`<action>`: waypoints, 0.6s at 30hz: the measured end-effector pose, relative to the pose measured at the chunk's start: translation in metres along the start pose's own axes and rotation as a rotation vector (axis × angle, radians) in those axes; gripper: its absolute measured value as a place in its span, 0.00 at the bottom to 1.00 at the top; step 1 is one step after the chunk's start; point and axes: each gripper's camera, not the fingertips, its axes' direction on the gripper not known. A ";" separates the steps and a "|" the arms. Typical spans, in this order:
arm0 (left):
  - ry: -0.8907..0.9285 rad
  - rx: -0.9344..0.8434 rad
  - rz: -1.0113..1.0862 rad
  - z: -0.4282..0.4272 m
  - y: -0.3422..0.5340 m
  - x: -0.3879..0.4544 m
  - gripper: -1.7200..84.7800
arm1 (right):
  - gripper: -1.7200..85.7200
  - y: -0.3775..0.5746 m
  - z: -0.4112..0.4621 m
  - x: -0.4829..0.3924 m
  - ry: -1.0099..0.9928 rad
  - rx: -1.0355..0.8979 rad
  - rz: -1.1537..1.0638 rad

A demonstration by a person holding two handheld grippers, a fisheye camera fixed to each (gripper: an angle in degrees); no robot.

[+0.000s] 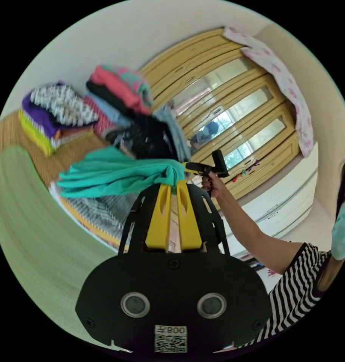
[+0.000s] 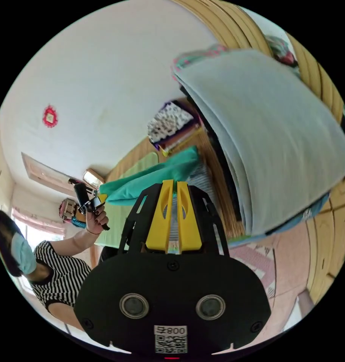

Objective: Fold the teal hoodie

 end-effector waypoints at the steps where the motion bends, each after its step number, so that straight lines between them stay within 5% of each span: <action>1: 0.013 -0.079 -0.079 0.024 0.014 -0.018 0.06 | 0.04 0.014 0.014 0.022 0.004 -0.049 0.061; 12: 0.059 -0.301 -0.260 0.107 0.046 -0.089 0.06 | 0.04 0.063 0.060 0.097 0.010 -0.183 0.245; 18: 0.134 -0.324 -0.347 0.108 0.063 -0.114 0.06 | 0.03 0.081 0.052 0.102 0.001 -0.073 0.294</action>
